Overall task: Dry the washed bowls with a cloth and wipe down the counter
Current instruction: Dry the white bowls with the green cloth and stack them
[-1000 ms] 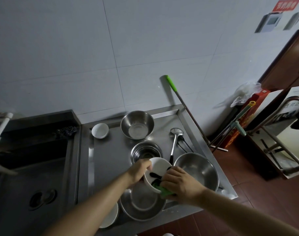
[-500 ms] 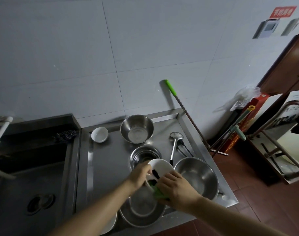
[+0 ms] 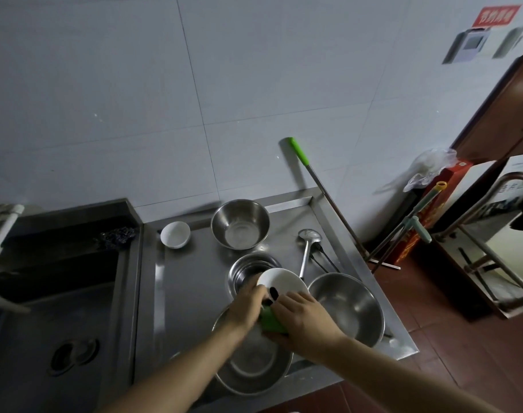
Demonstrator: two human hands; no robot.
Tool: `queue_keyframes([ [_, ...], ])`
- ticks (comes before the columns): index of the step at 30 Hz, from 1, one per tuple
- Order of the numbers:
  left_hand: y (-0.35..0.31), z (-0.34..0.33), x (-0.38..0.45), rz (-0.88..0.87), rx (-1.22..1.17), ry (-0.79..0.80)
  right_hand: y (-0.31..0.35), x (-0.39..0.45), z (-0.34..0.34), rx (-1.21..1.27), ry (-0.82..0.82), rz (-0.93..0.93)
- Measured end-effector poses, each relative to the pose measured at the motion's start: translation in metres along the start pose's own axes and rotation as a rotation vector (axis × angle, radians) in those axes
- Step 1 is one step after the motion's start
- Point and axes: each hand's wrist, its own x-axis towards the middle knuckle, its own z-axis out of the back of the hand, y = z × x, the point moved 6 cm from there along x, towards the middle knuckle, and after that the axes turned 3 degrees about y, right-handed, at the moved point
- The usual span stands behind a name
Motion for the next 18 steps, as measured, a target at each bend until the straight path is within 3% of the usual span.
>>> queue_keyframes([
  [3,-0.008,0.011,0.005,0.032,0.066,0.195,-0.004,-0.017,0.007,-0.049,-0.009,0.275],
  [5,-0.001,0.011,0.003,0.145,0.046,0.272,-0.009,-0.020,0.009,-0.097,0.042,0.355],
  [7,0.013,0.010,0.003,0.242,-0.025,0.180,-0.011,-0.014,0.005,-0.164,0.096,0.313],
  [10,0.029,0.000,0.000,0.225,-0.187,0.059,-0.009,0.001,0.006,-0.120,0.078,0.068],
  [13,0.023,-0.008,-0.009,0.122,-0.034,-0.045,0.000,0.008,-0.001,-0.078,0.024,-0.109],
  [15,0.012,-0.002,-0.008,0.106,0.105,-0.035,0.007,0.004,-0.007,-0.033,0.019,-0.097],
  [18,-0.004,0.013,-0.006,0.180,0.098,0.160,0.003,-0.014,-0.006,-0.040,0.069,0.172],
])
